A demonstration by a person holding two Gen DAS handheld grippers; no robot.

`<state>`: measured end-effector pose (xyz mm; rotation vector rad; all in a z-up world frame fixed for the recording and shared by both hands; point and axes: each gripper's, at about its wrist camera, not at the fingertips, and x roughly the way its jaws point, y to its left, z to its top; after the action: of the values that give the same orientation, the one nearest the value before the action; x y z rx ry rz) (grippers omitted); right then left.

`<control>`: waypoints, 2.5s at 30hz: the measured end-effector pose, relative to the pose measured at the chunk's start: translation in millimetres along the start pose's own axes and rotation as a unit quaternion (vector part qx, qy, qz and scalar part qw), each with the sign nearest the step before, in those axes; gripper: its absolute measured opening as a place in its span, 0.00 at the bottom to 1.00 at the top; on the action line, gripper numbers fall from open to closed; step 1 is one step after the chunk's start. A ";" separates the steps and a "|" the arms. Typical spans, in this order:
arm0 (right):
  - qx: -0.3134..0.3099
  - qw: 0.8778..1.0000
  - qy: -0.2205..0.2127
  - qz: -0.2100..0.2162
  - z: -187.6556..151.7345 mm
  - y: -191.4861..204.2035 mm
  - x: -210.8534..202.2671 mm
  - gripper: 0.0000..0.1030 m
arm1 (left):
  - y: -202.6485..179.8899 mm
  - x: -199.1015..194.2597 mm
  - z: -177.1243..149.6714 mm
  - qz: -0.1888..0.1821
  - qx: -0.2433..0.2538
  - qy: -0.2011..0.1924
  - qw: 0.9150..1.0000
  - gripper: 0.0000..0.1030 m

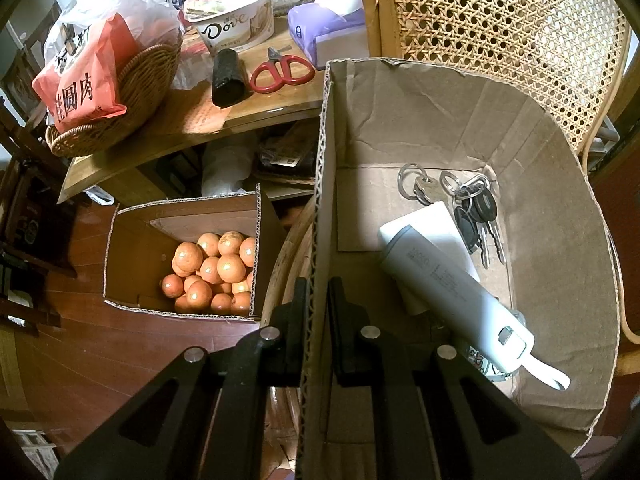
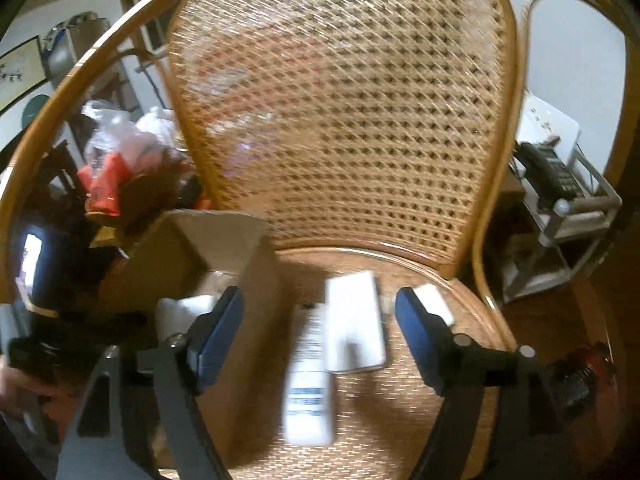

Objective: Organize rigid objects
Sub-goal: 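Move the right gripper to the small white square charger and grasp it, then carry the white square charger into the box and release it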

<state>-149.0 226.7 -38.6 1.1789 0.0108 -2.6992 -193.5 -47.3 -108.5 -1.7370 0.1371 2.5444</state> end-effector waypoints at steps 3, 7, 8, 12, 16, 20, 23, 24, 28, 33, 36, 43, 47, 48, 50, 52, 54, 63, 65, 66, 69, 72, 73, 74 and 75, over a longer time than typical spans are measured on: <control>0.004 1.000 0.017 -0.012 -3.5 -16.7 12.4 0.83 | -0.2 0.0 -0.1 0.000 0.000 0.000 1.000 0.09; -0.008 0.998 0.040 -0.042 -7.8 -32.2 28.3 0.83 | 0.9 -0.6 0.0 0.001 0.000 0.001 1.000 0.09; -0.009 0.998 0.041 -0.047 -7.9 -35.9 32.5 0.83 | 0.9 -0.7 -0.1 0.000 0.000 0.000 1.000 0.09; 0.010 0.996 0.050 -0.080 -8.5 -54.4 49.8 0.83 | 0.6 -0.5 0.1 0.000 -0.001 0.000 1.000 0.09; 0.041 0.994 0.060 -0.086 -7.8 -74.2 68.4 0.83 | 0.4 -0.5 0.2 0.000 0.000 0.000 1.000 0.10; 0.052 0.993 0.071 -0.082 -8.0 -85.6 84.7 0.82 | 0.8 -0.7 0.4 0.002 0.002 0.000 1.000 0.10; 0.052 0.993 0.078 -0.075 -9.1 -87.3 93.5 0.78 | 2.0 -0.2 -0.5 0.003 0.003 0.000 1.000 0.10; 0.052 0.993 0.080 -0.071 -9.4 -86.9 95.3 0.75 | 2.5 0.0 -0.6 0.002 0.003 0.000 1.000 0.10; 0.068 0.992 0.094 -0.055 -10.4 -89.4 106.1 0.51 | 2.9 -0.1 -0.8 0.003 0.004 0.000 1.000 0.10; 0.051 0.991 0.094 -0.086 -11.4 -84.2 105.7 0.47 | 1.9 0.4 -1.1 0.001 0.003 0.000 1.000 0.10; 0.052 0.987 0.094 -0.119 -11.1 -79.0 99.9 0.46 | 1.5 0.5 -1.6 0.000 0.002 0.001 1.000 0.10; 0.090 0.992 0.041 -0.083 1.2 -74.0 63.5 0.46 | -1.7 1.1 -1.4 0.004 0.004 0.001 1.000 0.09; 0.081 0.995 0.007 -0.058 9.7 -55.8 42.6 0.46 | -1.7 1.2 -1.3 0.004 0.003 0.001 1.000 0.09; 0.077 0.996 0.000 -0.049 12.6 -48.8 39.0 0.46 | -1.6 1.4 -1.3 0.004 0.002 0.001 1.000 0.09; 0.068 0.997 -0.011 -0.034 15.8 -33.9 29.4 0.46 | -1.6 1.4 -1.3 0.004 0.000 0.002 1.000 0.09; 0.055 0.998 -0.025 -0.018 18.5 -15.2 19.7 0.46 | -2.0 0.8 -1.0 0.004 -0.001 0.002 1.000 0.09; 0.046 0.998 -0.034 0.000 19.7 0.7 12.5 0.46 | -2.4 0.7 -1.3 0.005 -0.001 0.001 1.000 0.09; 0.005 0.994 -0.064 0.088 25.8 63.2 -9.7 0.46 | -3.1 1.1 -1.5 0.005 0.000 0.001 1.000 0.09; -0.013 0.993 -0.061 0.096 24.3 75.5 -7.6 0.46 | -3.1 1.1 -1.5 0.005 0.000 0.001 1.000 0.10; -0.024 0.993 -0.057 0.096 21.9 81.6 -4.3 0.46 | -3.0 1.1 -1.6 0.006 0.000 0.001 1.000 0.10; -0.055 0.994 -0.037 0.088 13.3 97.9 9.8 0.46 | -3.5 1.8 -1.7 0.006 0.000 0.001 1.000 0.09; -0.071 0.994 -0.029 0.075 5.2 108.2 22.1 0.46 | -3.6 1.8 -1.8 0.006 0.000 0.001 1.000 0.09; -0.071 0.994 -0.031 0.072 3.7 108.7 24.4 0.46 | -3.6 1.8 -1.9 0.006 -0.001 0.001 1.000 0.09; -0.073 0.995 -0.030 0.068 2.6 109.5 28.3 0.46 | -3.8 1.8 -2.0 0.006 -0.001 0.001 1.000 0.09; -0.074 0.995 -0.025 0.064 1.8 110.0 32.8 0.46 | -3.6 1.7 -2.0 0.006 0.000 0.001 1.000 0.09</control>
<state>-152.1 112.9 -53.4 1.0314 0.1203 -2.5660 -191.9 -44.0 -110.9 -1.7438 0.1478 2.5514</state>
